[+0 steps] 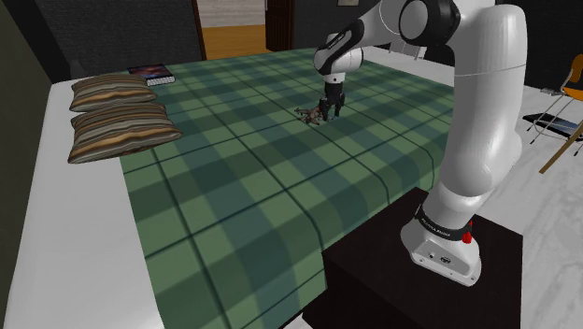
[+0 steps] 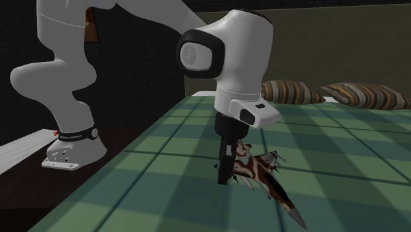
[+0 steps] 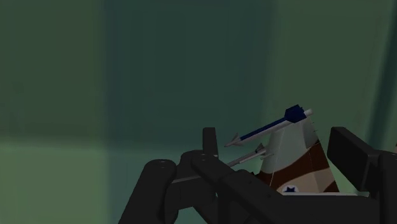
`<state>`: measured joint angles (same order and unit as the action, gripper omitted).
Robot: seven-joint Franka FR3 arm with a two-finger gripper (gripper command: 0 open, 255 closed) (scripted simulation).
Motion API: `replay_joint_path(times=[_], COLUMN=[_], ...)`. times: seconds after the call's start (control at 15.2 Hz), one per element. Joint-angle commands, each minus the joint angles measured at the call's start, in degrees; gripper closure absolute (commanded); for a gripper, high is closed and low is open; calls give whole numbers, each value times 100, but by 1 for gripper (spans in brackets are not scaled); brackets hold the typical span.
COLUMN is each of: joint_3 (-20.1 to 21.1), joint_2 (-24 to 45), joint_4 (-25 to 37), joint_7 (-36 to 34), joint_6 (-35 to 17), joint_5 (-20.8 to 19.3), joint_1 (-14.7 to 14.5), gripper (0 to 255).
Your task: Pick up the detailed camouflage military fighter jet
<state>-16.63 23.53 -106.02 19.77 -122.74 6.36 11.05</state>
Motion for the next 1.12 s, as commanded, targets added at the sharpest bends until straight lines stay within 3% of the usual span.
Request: replay_joint_path(times=[0.0, 1.06], joint_3=[-3, -80], joint_2=[-29, -536], joint_4=[19, 445], joint_7=[-8, -109], joint_6=[45, 957], joint_5=[-11, -192], joint_1=[-7, -59], gripper=[255, 255])
